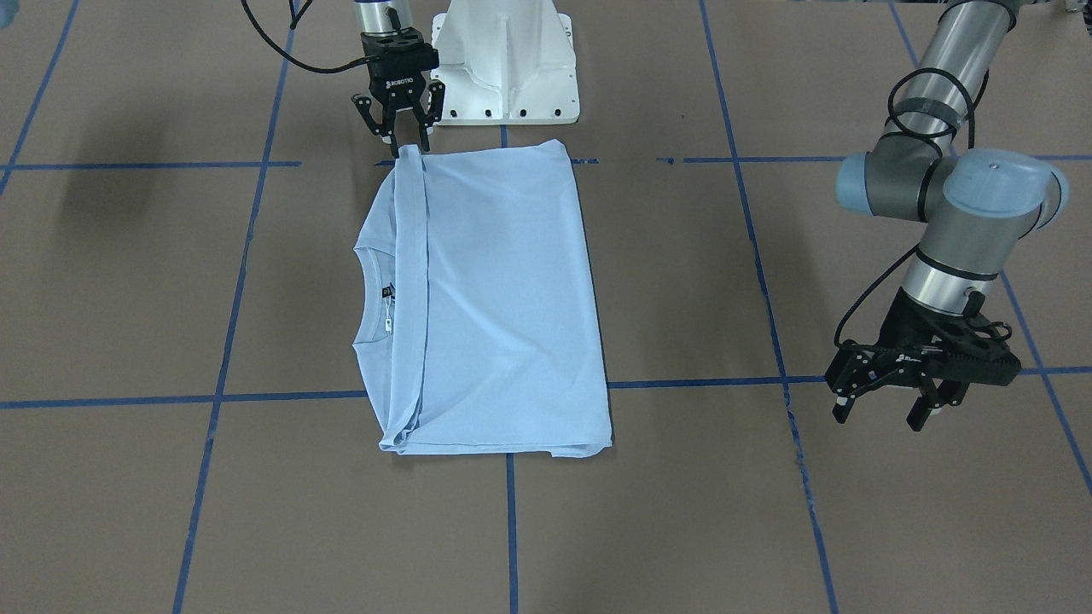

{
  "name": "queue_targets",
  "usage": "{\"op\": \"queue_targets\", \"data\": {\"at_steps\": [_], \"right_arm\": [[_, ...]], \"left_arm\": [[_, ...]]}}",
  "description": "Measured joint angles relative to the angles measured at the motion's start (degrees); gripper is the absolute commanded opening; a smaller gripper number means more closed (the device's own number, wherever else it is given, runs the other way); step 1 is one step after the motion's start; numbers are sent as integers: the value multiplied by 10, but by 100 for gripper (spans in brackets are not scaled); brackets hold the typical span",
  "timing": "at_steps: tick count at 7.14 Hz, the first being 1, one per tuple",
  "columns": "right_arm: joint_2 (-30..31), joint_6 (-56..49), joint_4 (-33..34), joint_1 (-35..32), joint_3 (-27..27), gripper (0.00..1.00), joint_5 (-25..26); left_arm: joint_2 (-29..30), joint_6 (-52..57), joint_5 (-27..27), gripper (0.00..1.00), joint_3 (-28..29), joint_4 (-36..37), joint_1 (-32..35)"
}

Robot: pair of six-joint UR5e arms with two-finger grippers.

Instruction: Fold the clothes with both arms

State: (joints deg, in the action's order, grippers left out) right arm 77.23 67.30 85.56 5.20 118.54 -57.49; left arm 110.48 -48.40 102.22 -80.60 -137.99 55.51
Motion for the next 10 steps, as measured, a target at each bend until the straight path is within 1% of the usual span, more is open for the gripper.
{"op": "queue_targets", "data": {"at_steps": [2, 5, 10], "right_arm": [[-1, -23, 0, 2, -5, 37, 1], [-2, -28, 0, 6, -6, 35, 0], [-3, -45, 0, 9, -6, 36, -2]], "left_arm": [[0, 1, 0, 100, 1, 0, 0], [0, 1, 0, 100, 1, 0, 0], [0, 1, 0, 100, 2, 0, 0]]}}
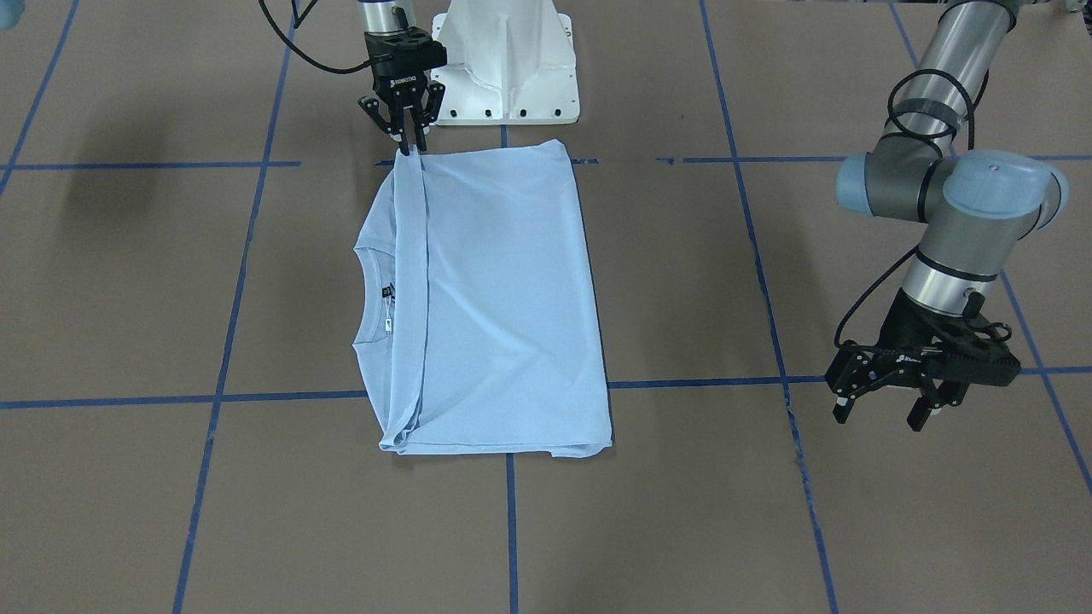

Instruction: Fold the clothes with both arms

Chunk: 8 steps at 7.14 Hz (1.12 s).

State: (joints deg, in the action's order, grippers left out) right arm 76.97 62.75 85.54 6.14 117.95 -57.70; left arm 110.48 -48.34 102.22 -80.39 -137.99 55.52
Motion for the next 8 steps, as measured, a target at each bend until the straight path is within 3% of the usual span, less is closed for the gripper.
{"op": "queue_targets", "data": {"at_steps": [3, 5, 6, 8], "right_arm": [[-1, -4, 0, 2, 0, 35, -2], [-1, -4, 0, 2, 0, 6, -2], [-2, -4, 0, 2, 0, 0, -2], [-3, -4, 0, 1, 0, 0, 2]], "left_arm": [[0, -1, 0, 100, 0, 0, -1], [0, -7, 0, 100, -1, 0, -1], [0, -10, 0, 100, -1, 0, -1], [0, -11, 0, 100, -1, -1, -1]]}}
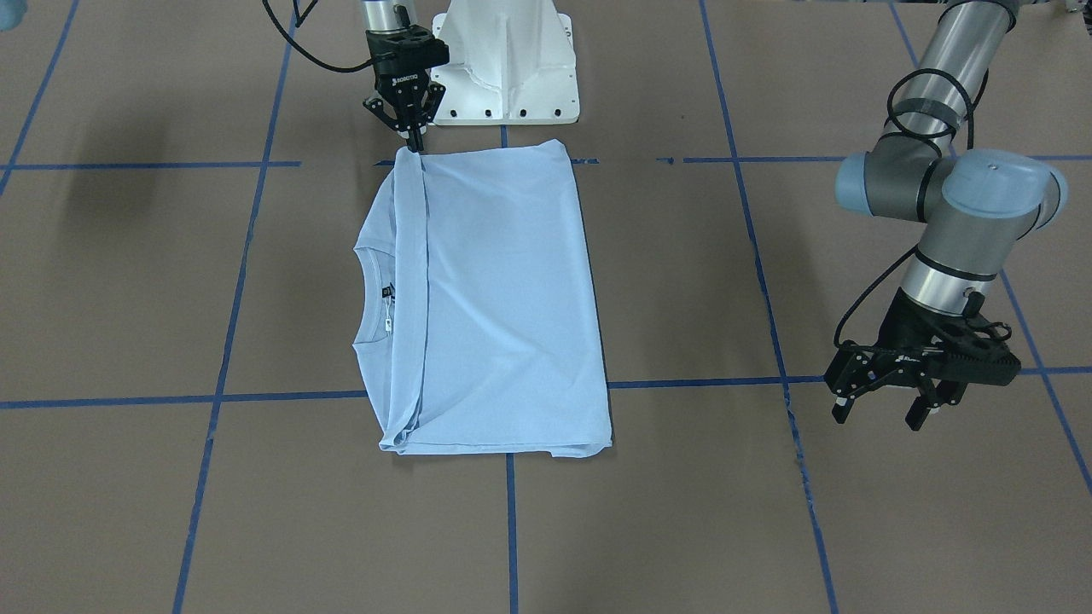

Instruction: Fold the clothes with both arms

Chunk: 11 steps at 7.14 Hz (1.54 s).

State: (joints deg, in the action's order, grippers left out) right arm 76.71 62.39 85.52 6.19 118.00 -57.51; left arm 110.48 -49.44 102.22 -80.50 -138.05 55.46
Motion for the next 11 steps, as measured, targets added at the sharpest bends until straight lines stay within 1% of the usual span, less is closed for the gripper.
{"op": "queue_targets", "data": {"at_steps": [3, 4, 6, 8, 9, 10, 11], "right_arm": [[1, 5, 0, -19, 12, 0, 0], [18, 25, 0, -26, 23, 0, -2], [72, 138, 0, -21, 44, 0, -7], [94, 250, -1, 7, 49, 0, 1], [97, 300, -1, 26, 49, 20, 15], [98, 335, 0, 41, 49, 99, 29], [97, 351, 0, 49, 48, 100, 37]], "left_arm": [[0, 0, 0, 100, -1, 0, 0], [0, 0, 0, 100, -1, 0, 0], [0, 0, 0, 100, 0, 0, 0], [0, 0, 0, 100, 0, 0, -1], [0, 0, 0, 100, 0, 0, -1], [0, 0, 0, 100, 0, 0, -1], [0, 0, 0, 100, 0, 0, -1]]}}
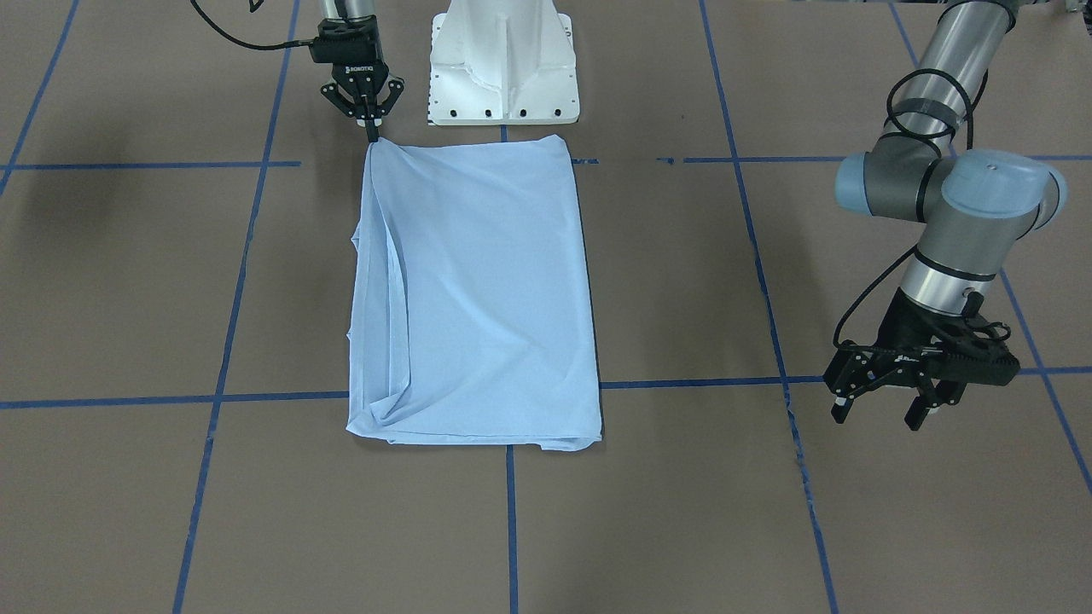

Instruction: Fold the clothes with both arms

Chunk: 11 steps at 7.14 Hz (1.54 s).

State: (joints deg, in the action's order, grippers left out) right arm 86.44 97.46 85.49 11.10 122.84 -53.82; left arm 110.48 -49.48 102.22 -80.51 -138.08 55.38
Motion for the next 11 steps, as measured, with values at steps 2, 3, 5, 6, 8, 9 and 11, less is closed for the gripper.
{"op": "queue_targets", "data": {"at_steps": [2, 3, 5, 6, 8, 9, 11], "right_arm": [[-5, -7, -5, -8, 9, 100, -8], [-10, -32, -7, -28, 25, 100, -32], [-56, -121, -6, -111, 20, 100, -110], [-94, -167, -4, -159, -11, 100, -150], [-158, -267, -1, -256, -91, 100, -232], [-178, -318, 0, -292, -126, 100, -265], [-202, -377, 1, -327, -183, 100, -307]], "left_arm": [[0, 0, 0, 100, -2, 0, 0], [0, -2, 1, 100, -5, 0, 0], [0, -21, 25, 100, -11, 1, -1], [1, -36, 35, 100, -17, 1, -3], [1, -50, 42, 100, -24, 2, -9], [1, -55, 42, 100, -25, 2, -12], [1, -59, 43, 100, -25, 1, -14]]}}
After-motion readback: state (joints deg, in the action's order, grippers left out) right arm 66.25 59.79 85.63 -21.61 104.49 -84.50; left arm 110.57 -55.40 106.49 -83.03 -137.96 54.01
